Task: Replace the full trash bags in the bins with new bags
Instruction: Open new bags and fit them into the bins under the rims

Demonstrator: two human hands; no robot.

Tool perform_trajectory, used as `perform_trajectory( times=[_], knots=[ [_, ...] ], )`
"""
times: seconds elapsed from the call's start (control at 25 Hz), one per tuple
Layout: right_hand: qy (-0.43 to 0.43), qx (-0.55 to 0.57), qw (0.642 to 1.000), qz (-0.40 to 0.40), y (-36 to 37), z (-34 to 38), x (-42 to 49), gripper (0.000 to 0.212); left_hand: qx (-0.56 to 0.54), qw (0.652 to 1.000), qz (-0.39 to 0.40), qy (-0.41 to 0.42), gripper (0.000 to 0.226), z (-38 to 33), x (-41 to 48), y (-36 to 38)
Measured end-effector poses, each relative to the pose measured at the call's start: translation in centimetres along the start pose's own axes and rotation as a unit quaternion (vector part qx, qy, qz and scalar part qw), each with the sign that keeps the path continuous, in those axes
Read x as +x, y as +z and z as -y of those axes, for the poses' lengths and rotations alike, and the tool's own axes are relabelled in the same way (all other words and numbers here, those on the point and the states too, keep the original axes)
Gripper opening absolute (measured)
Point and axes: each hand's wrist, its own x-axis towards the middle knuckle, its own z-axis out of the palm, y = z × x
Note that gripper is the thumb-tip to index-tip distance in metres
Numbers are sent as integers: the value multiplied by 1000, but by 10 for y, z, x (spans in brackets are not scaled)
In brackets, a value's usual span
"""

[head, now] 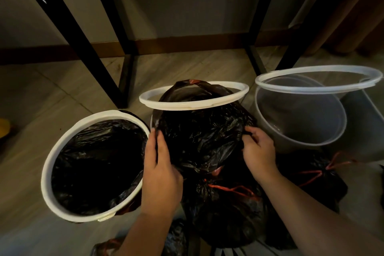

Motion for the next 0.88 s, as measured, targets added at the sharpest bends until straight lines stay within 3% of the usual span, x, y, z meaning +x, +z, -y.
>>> perform_trajectory(
  times=[0.24, 0.36, 0.56, 0.72, 0.84, 0.88],
  knots=[
    [16, 81, 997, -9, 5, 20, 0, 26, -9, 1000, 2, 1, 83, 10, 3, -1],
    [-6, 48, 999, 6, 9, 18, 0, 22, 20, 1000, 5, -7, 80, 22, 16, -8],
    [-11, 41, 999, 10, 9, 11, 6, 39, 23, 995, 69, -68, 82, 35, 34, -15],
    [44, 57, 997, -17, 4, 9, 12, 29, -86, 984, 69, -143, 71, 26, 40, -14],
    [36, 4, 999, -41, 3, 18, 19, 11, -230, 931, 45, -280, 72, 18, 51, -15],
    [21, -18, 998, -56, 3, 23, 20, 6, -241, 926, 50, -288, 73, 13, 56, -15]
  ],
)
